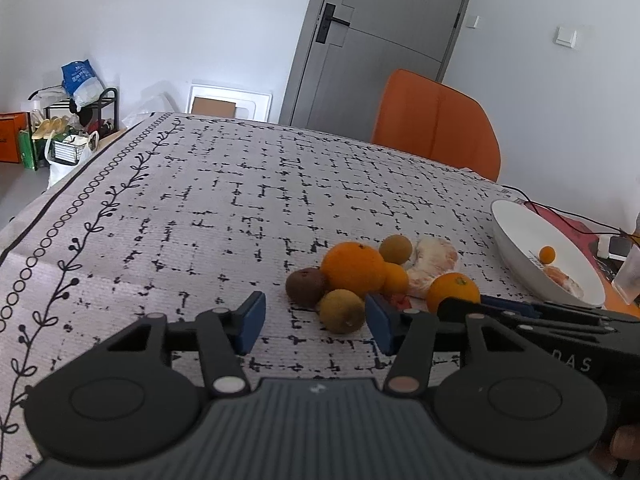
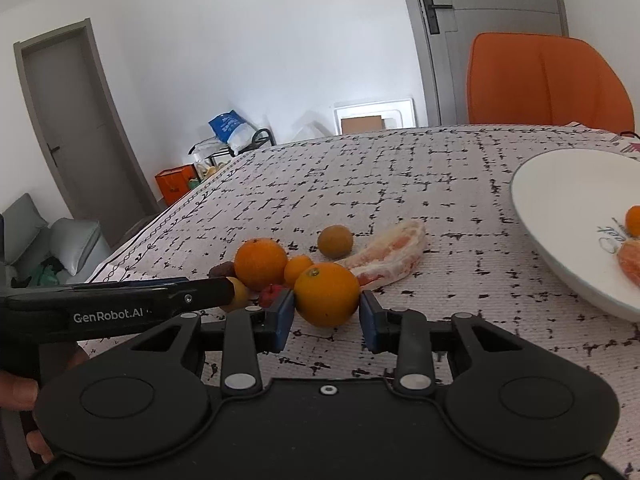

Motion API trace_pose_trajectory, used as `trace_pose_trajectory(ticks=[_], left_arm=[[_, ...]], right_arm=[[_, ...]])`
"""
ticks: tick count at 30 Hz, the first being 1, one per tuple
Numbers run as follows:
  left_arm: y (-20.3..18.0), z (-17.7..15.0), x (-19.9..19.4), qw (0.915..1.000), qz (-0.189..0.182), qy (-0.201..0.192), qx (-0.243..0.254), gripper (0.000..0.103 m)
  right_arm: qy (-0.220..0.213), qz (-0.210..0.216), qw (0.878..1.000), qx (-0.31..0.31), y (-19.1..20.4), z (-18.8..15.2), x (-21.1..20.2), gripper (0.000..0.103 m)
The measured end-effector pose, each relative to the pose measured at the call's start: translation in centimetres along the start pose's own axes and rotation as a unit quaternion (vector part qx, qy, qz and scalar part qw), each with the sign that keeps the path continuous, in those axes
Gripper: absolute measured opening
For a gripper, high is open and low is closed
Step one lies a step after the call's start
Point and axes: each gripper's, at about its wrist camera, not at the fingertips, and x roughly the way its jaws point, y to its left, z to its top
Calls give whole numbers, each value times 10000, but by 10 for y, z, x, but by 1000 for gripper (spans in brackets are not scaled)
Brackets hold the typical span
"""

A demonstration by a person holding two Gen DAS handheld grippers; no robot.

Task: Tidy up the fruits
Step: 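Grasp a brown kiwi with the left gripper while the right lifts the orange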

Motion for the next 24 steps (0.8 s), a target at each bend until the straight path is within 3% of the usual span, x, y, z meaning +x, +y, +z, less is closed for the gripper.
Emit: trace_pose_trajectory(ticks=[5, 8, 24], left_arm=[[-7, -1, 6, 9999, -78, 64, -33, 42], [-11, -3, 9, 9999, -16, 105, 10, 26], [-49, 18, -5, 9994, -243, -198, 150, 26]], right_arm=[[-93, -92, 9999, 54, -9, 1, -8, 33], [-169, -132, 9997, 85, -14, 3, -14, 33], [-718, -525, 9950, 444, -55, 12, -59, 33]])
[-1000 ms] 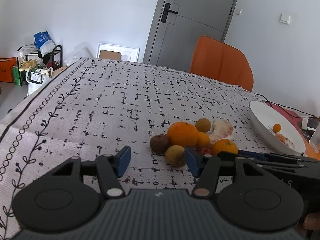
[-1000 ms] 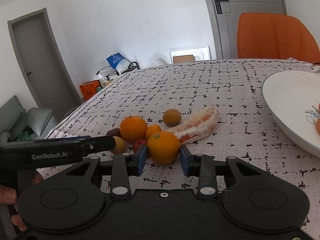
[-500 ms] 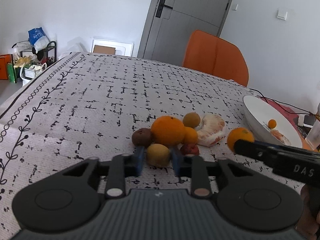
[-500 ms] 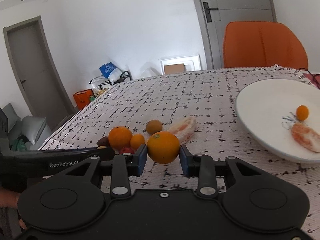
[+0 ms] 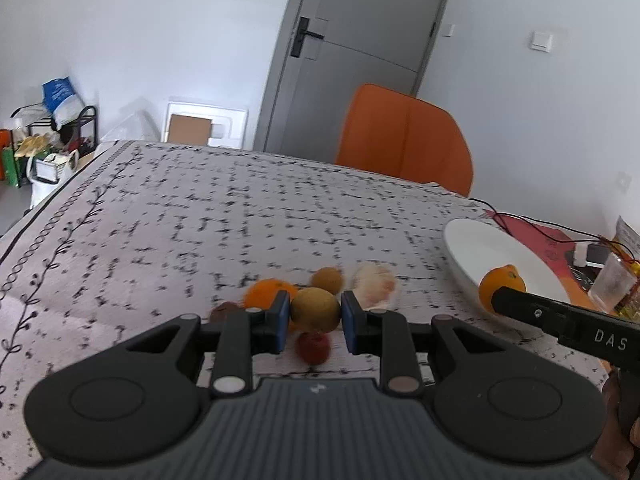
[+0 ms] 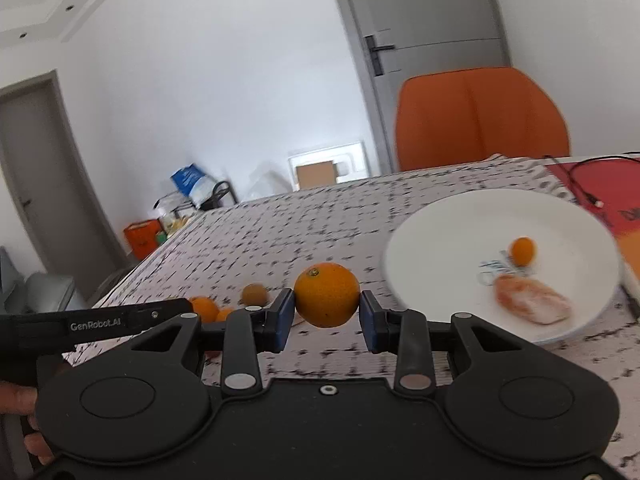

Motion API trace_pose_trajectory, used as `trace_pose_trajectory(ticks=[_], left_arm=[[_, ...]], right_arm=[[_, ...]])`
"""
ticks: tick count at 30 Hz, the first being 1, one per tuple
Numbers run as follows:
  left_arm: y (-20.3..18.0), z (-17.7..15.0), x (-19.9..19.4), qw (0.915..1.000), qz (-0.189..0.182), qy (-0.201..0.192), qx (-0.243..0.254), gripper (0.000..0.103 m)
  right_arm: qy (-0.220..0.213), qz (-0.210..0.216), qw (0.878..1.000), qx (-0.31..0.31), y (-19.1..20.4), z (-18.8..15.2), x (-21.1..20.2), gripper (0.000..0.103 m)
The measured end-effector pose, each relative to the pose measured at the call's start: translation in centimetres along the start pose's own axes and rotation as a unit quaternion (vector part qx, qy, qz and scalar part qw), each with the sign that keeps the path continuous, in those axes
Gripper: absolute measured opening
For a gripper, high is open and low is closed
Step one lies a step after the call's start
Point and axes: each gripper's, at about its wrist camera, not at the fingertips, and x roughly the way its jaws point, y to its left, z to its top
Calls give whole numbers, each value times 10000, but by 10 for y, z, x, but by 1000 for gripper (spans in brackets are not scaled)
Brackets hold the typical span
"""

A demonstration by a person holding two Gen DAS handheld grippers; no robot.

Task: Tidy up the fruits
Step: 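Carry the kiwi with the left gripper while the right lowers the orange into the bowl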

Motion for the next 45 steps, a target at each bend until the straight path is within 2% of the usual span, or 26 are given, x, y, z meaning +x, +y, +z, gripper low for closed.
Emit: trace_pose_trajectory(ticks=[15, 25, 27, 29, 41, 45], left_arm=[[-45, 2, 8, 9990, -289, -13, 336, 26], [-63, 0, 13, 9980, -406, 54, 489, 26], [-67, 0, 14, 9976, -424, 73, 548, 26], [-71, 1, 16, 9972, -442, 88, 597, 26], [-112, 7, 34, 9930, -616, 112, 997, 26], [-123, 9, 41, 9915, -682, 113, 1101, 26]], right_arm=[[-272, -479, 9977, 383, -48, -2, -32, 33], [-343, -615, 9950, 704, -72, -8, -38, 33], [-380, -674, 9946, 689, -73, -9, -39, 35], [-419, -641, 9942, 751, -75, -11, -39, 42], [-538, -735, 9912, 957, -104, -16, -61, 42], [-553, -730, 9911, 968, -107, -20, -66, 45]])
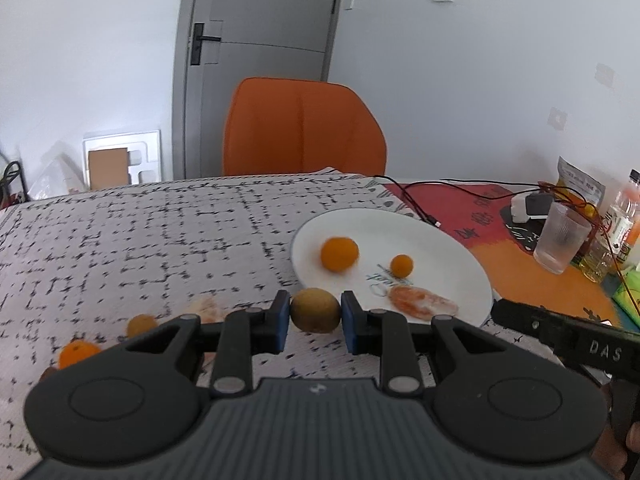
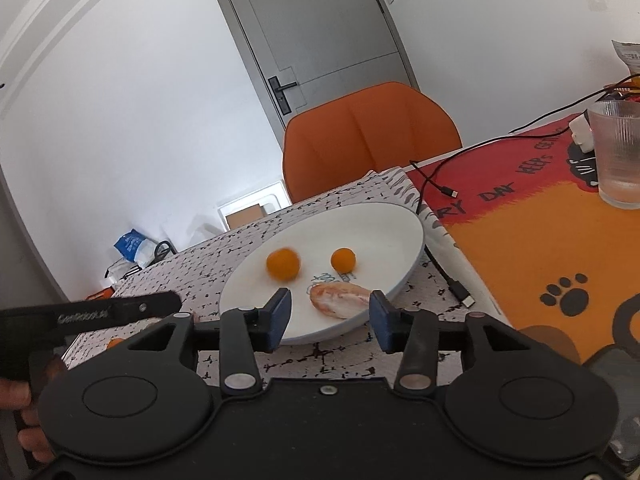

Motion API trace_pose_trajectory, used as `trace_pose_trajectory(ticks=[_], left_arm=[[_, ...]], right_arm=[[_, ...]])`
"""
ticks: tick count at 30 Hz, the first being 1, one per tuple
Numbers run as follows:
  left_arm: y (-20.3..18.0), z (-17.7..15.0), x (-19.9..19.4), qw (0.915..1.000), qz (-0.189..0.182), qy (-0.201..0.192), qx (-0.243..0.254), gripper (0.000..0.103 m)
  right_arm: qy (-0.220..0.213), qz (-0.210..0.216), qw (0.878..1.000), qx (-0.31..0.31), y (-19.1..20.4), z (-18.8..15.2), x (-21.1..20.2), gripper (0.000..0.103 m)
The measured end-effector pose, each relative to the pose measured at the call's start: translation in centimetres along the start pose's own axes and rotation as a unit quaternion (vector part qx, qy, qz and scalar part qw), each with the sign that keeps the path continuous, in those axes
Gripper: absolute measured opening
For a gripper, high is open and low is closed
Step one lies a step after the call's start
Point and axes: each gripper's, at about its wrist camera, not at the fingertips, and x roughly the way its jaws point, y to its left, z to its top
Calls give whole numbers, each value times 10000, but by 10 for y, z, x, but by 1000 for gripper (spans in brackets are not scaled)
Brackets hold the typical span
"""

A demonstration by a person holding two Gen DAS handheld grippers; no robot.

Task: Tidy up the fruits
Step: 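Carry the kiwi with the left gripper while the right lowers the orange into the bowl, then open the left gripper to drop the kiwi into the bowl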

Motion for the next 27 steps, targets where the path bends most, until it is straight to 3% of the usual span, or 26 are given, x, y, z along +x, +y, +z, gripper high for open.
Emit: trace_pose_trajectory(ticks=[8, 12, 17, 19, 22, 27], left_arm=[[-16, 11, 15, 9997, -67, -57, 206, 26], [-21, 15, 22, 9995, -75, -76, 285, 26], [-21, 15, 24, 9997, 66, -38, 246, 38], [-16, 15, 23, 9997, 145, -35, 204, 52], [-9, 15, 16, 9992, 306, -165, 190, 65], [6, 13, 4, 9982, 512, -273, 116, 81]], right_arm=[[-14, 19, 10000, 73, -8, 0, -4, 46], [-6, 15, 10000, 70, -10, -1, -4, 51], [27, 27, 10000, 62, -10, -2, -2, 55], [40, 16, 10000, 64, -9, -2, -2, 56], [45, 10, 10000, 53, -7, -2, -1, 59], [68, 53, 10000, -30, 2, -2, 2, 64]])
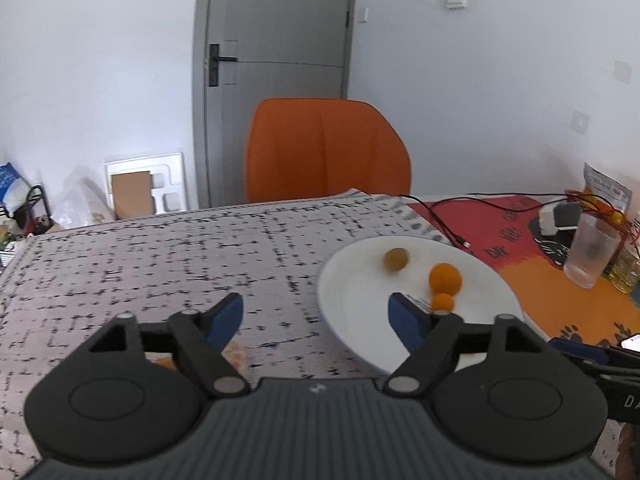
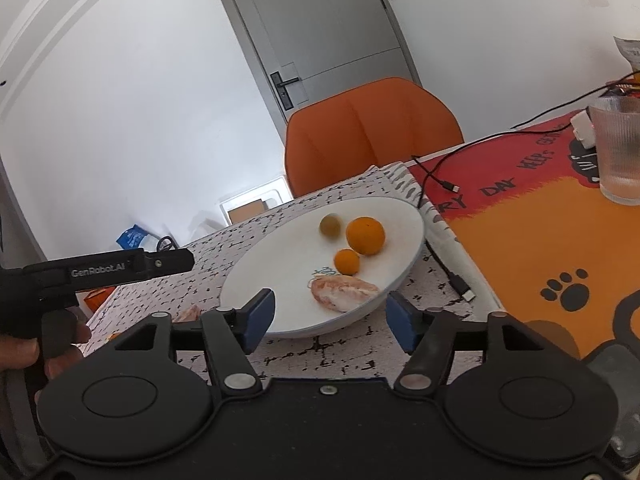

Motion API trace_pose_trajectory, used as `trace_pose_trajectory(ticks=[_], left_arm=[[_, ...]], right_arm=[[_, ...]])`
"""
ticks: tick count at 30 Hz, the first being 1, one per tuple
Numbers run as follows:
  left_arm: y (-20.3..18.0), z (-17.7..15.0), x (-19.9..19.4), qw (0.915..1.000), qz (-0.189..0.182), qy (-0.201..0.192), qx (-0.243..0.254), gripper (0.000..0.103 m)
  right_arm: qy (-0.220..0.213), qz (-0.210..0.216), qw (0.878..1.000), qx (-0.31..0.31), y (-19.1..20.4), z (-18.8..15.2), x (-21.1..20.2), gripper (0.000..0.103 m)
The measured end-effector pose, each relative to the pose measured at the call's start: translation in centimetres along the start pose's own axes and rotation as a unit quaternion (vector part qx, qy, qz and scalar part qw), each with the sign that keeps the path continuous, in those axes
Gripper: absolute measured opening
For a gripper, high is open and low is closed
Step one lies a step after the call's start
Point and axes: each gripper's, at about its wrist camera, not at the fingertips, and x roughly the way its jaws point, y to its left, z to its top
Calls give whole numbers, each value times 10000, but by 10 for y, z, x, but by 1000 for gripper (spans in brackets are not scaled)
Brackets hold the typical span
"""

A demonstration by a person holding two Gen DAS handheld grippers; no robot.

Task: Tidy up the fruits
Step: 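Open the left gripper to drop the kiwi into the bowl, then return both grippers to the pile and grasp a dark brown kiwi with the left gripper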

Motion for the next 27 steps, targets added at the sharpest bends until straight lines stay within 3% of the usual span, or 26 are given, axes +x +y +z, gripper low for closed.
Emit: trace_pose_trajectory(ticks=[11, 27], left_arm=[[45, -5, -25, 9984, 468, -113, -292, 90], [110, -15, -60, 9926, 909, -224, -777, 92]], right_arm=[[59, 134, 9996, -247, 30, 2, 8, 75], [141, 322, 9980, -519, 72, 1, 20, 80]])
